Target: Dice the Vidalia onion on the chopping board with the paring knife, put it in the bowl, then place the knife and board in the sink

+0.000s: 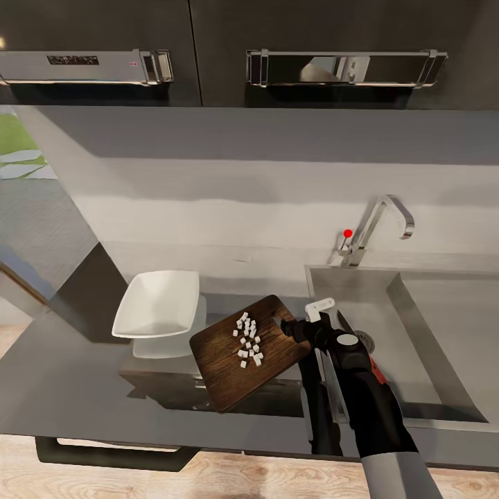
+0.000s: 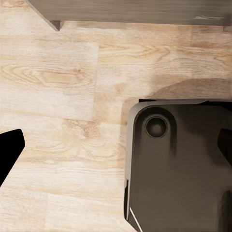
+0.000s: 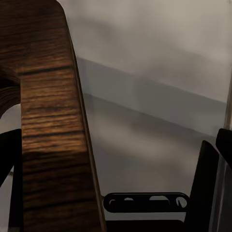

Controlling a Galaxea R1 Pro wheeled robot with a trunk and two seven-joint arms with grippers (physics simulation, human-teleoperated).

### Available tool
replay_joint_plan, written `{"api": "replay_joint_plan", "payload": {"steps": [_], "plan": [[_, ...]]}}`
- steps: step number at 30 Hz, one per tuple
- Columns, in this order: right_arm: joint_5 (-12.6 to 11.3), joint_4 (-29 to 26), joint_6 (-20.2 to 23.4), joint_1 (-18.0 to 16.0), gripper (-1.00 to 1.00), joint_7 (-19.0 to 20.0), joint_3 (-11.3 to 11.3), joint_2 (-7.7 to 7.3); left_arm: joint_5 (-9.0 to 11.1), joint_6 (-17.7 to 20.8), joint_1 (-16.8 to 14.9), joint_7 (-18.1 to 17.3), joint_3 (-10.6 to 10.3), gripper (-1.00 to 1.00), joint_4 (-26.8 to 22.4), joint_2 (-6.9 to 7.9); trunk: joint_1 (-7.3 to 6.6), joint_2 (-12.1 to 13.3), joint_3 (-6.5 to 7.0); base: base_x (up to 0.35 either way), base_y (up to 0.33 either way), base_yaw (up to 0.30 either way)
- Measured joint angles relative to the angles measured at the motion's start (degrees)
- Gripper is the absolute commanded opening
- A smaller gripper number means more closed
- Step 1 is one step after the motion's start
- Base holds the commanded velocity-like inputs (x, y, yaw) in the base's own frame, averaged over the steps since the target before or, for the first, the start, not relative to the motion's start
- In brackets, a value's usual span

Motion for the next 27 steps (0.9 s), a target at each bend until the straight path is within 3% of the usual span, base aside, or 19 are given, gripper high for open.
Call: {"api": "replay_joint_plan", "payload": {"steps": [8, 9, 12, 27], "plan": [[-0.04, 0.0, -0.01, 0.0, 1.0, 0.01, 0.01, -0.04, 0.0, 0.0, 0.0, 0.0, 0.0, 1.0, 0.0, -0.01, 0.0, 0.0, 0.0, 0.0, 0.0, 0.0], [-0.05, 0.01, -0.03, 0.0, -1.0, 0.01, 0.01, -0.05, 0.0, 0.0, 0.0, 0.0, 0.0, 1.0, 0.0, 0.0, 0.0, 0.0, 0.0, 0.0, 0.0, 0.0], [-1.08, 0.11, 0.23, 0.0, -1.0, -0.3, -0.05, -0.07, 0.0, 0.0, 0.0, 0.0, 0.0, 1.0, 0.0, 0.01, 0.0, 0.0, 0.0, 0.0, 0.0, 0.0], [-1.04, 0.12, 0.24, 0.0, -1.0, -0.28, -0.02, -0.08, 0.0, 0.0, 0.0, 0.0, 0.0, 1.0, 0.0, 0.01, 0.0, 0.0, 0.0, 0.0, 0.0, 0.0]]}}
